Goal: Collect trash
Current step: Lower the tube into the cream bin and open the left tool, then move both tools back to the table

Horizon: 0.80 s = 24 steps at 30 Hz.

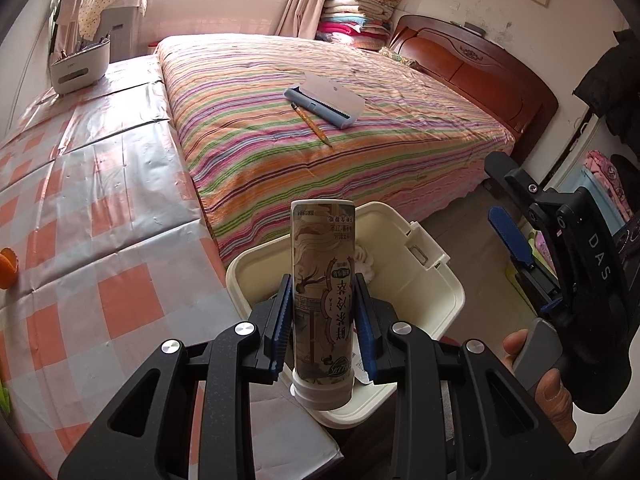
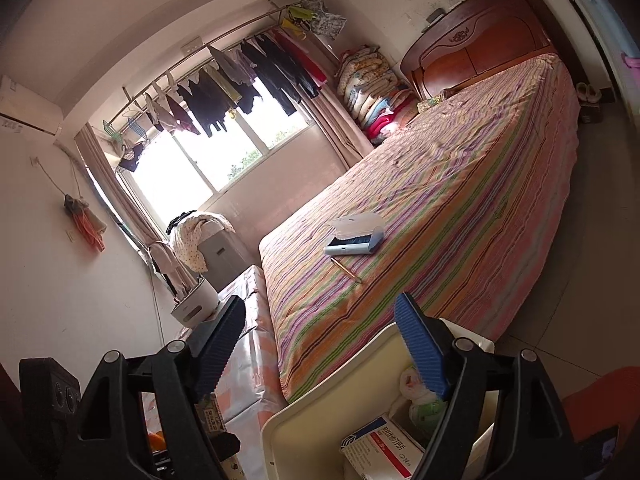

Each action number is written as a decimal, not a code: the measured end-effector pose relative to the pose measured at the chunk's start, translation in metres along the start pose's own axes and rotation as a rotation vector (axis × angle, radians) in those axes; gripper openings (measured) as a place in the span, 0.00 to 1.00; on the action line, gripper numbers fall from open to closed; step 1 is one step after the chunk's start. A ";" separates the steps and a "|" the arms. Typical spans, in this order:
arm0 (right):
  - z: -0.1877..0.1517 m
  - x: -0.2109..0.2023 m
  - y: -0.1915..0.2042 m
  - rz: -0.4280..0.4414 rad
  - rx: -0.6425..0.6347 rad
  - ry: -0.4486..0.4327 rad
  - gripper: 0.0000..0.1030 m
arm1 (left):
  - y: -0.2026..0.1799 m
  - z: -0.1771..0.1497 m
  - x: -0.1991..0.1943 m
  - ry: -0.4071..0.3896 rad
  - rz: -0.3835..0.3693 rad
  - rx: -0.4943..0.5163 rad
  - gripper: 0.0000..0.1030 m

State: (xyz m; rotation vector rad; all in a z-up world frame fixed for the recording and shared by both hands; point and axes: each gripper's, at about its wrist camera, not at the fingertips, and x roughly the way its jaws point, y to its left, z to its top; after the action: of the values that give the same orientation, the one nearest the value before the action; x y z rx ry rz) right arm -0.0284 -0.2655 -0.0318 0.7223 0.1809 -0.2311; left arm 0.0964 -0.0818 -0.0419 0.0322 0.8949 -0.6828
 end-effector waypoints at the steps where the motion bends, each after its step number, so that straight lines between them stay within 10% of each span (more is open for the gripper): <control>1: 0.001 0.000 -0.001 0.001 0.006 -0.003 0.73 | -0.002 0.001 0.004 0.009 -0.001 0.003 0.27; 10: 0.002 -0.001 -0.005 0.003 0.020 0.000 0.74 | -0.019 0.003 0.032 0.061 -0.008 0.046 0.30; 12: 0.002 -0.001 -0.006 0.000 0.022 0.000 0.74 | -0.021 0.005 0.032 0.054 0.000 0.056 0.52; 14: 0.002 0.001 -0.007 -0.003 0.024 0.007 0.74 | -0.022 0.005 0.027 0.018 0.017 0.064 0.72; 24: -0.008 0.011 0.008 -0.010 -0.041 0.057 0.74 | 0.029 -0.010 -0.059 -0.236 0.269 0.107 0.76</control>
State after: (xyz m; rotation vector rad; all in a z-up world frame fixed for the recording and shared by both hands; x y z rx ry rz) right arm -0.0166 -0.2566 -0.0352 0.6880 0.2433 -0.2161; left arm 0.0801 -0.0243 -0.0130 0.1615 0.6123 -0.4712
